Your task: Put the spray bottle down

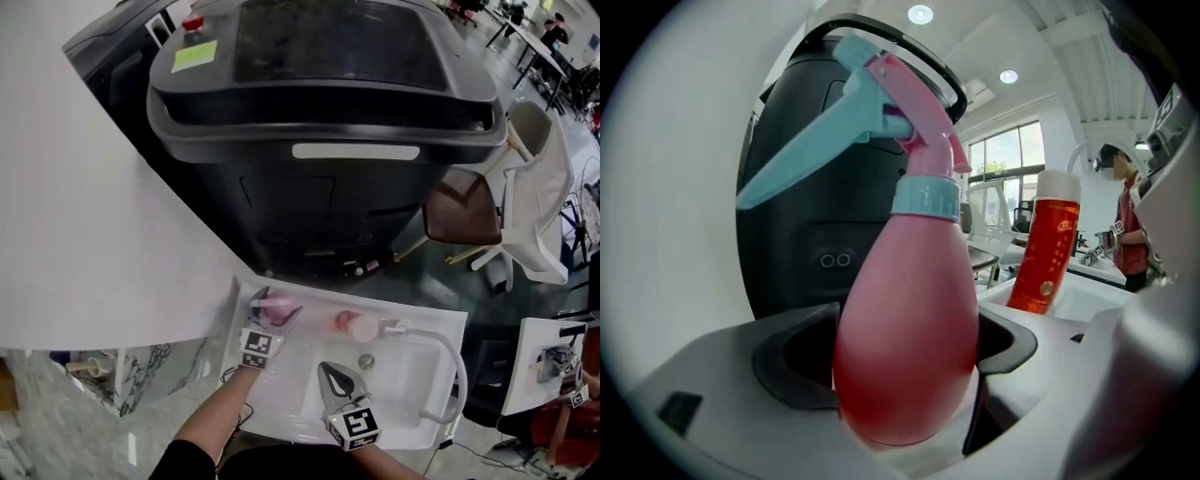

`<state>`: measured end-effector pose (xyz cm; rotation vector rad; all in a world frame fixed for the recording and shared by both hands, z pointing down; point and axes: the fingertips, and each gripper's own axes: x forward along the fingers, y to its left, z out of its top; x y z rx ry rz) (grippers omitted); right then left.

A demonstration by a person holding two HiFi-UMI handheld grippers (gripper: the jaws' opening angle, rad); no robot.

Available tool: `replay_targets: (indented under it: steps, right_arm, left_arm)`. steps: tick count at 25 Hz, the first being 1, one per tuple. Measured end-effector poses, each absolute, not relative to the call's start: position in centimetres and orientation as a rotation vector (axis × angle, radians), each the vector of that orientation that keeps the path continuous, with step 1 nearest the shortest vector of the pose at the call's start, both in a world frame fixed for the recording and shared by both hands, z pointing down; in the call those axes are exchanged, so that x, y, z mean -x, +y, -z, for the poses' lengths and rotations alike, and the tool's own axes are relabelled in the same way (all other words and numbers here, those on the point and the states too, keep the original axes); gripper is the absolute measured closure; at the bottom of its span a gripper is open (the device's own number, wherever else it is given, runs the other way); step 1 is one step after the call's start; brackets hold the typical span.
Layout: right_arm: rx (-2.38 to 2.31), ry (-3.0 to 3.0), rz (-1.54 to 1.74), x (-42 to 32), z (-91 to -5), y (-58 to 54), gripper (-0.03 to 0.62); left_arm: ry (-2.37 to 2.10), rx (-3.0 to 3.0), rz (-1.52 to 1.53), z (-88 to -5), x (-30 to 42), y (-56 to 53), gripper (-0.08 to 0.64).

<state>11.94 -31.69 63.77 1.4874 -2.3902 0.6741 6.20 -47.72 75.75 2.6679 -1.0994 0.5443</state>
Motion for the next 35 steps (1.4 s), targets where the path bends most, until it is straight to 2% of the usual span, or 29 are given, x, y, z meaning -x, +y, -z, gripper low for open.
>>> replay_targets:
  steps: [28,35]
  right_arm:
    - [-1.503,-2.376,-0.642,-13.3,-63.5,-29.6,0.594]
    - [-1.511,-2.402,-0.618,-12.1,-62.3,-29.1,0.594]
  left_arm:
    - [-1.054,-2.654,-0.467,-74.7,-4.3,-46.6,0.123]
    - [-1.143,-2.56,-0.423,-73.3,-1.2,-44.1,0.123]
